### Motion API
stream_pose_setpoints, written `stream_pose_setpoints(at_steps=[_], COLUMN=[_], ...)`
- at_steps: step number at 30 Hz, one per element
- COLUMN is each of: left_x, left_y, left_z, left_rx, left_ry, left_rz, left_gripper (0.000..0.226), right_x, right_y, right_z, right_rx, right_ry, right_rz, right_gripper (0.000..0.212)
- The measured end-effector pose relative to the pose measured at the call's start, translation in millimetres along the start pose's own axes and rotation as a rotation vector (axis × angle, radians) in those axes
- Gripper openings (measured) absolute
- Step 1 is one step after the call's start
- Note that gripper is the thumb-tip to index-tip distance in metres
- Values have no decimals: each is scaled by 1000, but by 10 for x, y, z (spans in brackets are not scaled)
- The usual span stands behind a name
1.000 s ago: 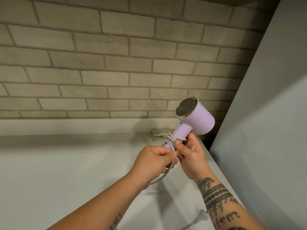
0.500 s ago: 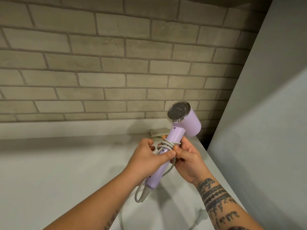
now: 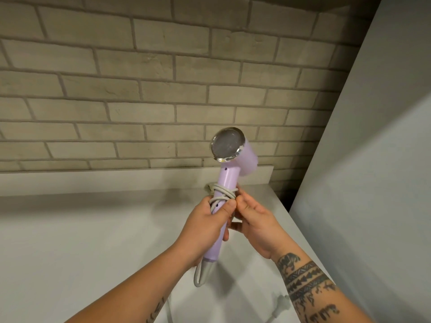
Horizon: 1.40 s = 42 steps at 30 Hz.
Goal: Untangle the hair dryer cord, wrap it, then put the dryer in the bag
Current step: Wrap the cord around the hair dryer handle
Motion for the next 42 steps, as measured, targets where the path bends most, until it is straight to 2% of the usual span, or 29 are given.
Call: stream_pose_setpoints(at_steps=[5, 8, 13, 17, 19, 22, 24, 28, 36, 42], left_x=[22, 4, -5, -22, -54, -101, -98, -54, 35, 39], left_y=[116, 158, 237, 265, 225, 149, 157, 185, 147, 117], left_z=[70, 67, 25, -31, -53, -44, -38, -36, -30, 10], left_rx=[-98, -181, -284, -256, -315, -443, -441, -467, -426, -277], left_ry=[-19, -21, -4, 16, 53, 103, 108, 96, 56, -6], left_rz=[55, 41, 73, 15, -53, -120, -99, -48, -49, -34], left_gripper=[31, 37, 64, 85, 76, 45, 38, 37, 75, 83], right_x=[-10, -30, -73, -65, -47, -39, -55, -81, -78, -24], right_y=[91, 135, 121, 131, 143, 245, 295, 282, 177, 108], right_z=[12, -141, -319, -425, -461, -547, -552, -496, -266, -115], right_rx=[-290, -416, -618, -712, -797, -892, -894, -910, -773, -594], right_ry=[-15, 56, 168, 169, 194, 320, 348, 324, 205, 119], right_rz=[159, 213, 177, 87, 83, 234, 291, 298, 243, 277], right_gripper=[38, 38, 30, 7, 12, 11, 11, 10, 14, 22])
Point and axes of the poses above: each hand's wrist, its own x-axis towards the middle knuckle, its own y-axis out of the back of the hand, z = x × y, the point moved 8 cm from there along x, towards the middle knuckle, and after that the axes turned 1 degree about -z, right-handed, at the moved point
